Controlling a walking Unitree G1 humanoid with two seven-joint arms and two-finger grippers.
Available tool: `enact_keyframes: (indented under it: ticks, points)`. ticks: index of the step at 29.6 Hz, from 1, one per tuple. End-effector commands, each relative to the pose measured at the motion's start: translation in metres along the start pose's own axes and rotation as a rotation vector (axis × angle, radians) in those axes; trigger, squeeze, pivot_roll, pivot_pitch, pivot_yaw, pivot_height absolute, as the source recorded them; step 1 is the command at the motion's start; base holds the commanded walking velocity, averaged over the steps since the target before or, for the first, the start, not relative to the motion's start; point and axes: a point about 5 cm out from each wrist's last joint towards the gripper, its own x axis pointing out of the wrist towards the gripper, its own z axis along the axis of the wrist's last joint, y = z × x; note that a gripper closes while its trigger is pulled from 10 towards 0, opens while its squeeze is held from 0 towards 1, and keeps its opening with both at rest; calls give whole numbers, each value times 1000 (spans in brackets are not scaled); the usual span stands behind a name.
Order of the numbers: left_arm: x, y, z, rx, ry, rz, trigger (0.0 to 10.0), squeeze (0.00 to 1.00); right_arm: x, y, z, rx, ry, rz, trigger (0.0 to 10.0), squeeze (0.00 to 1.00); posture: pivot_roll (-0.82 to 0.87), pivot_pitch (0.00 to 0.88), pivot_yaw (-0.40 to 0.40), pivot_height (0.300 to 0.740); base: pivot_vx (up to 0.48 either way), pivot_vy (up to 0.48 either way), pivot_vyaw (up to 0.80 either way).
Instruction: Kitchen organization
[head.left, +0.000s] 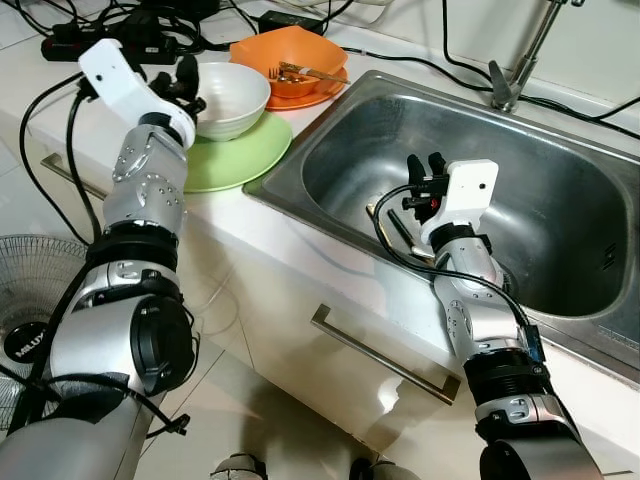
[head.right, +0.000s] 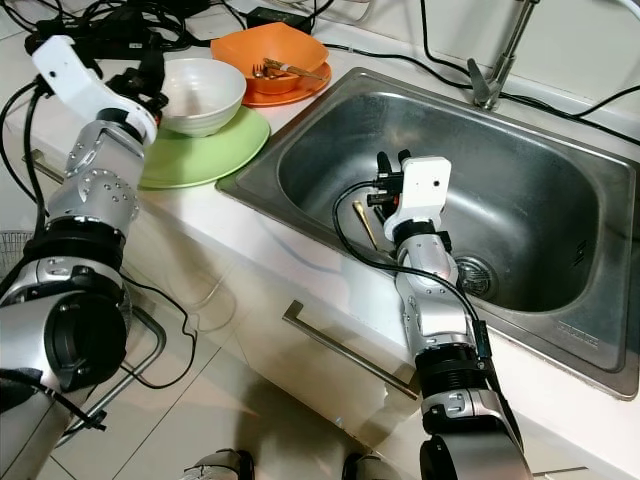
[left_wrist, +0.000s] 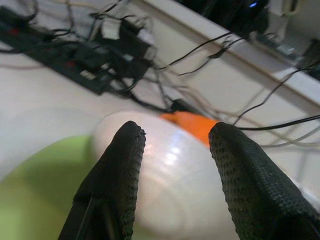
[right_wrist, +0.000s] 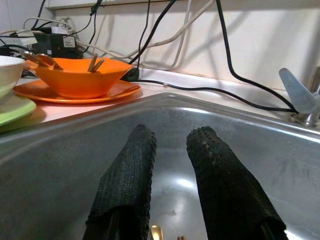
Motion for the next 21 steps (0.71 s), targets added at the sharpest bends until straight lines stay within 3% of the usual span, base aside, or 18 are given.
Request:
enact_keyframes:
  ticks: [1, 9, 21]
  points:
    - [-2, 2, 3, 9, -9, 5, 10000, 0, -2, -1, 0, 12, 6, -2, 10000, 0, 64, 135, -26, 740, 0, 0, 0]
    - [-8, 9, -12, 23, 47, 24, 10000, 0, -2, 1, 0, 17, 8, 3, 10000, 0, 62, 132, -23, 740, 0, 0, 0]
    - [-9, 8, -26, 5, 93, 33, 10000, 0, -2, 1, 0, 16, 8, 8, 10000, 0, 58, 127, -23, 740, 0, 0, 0]
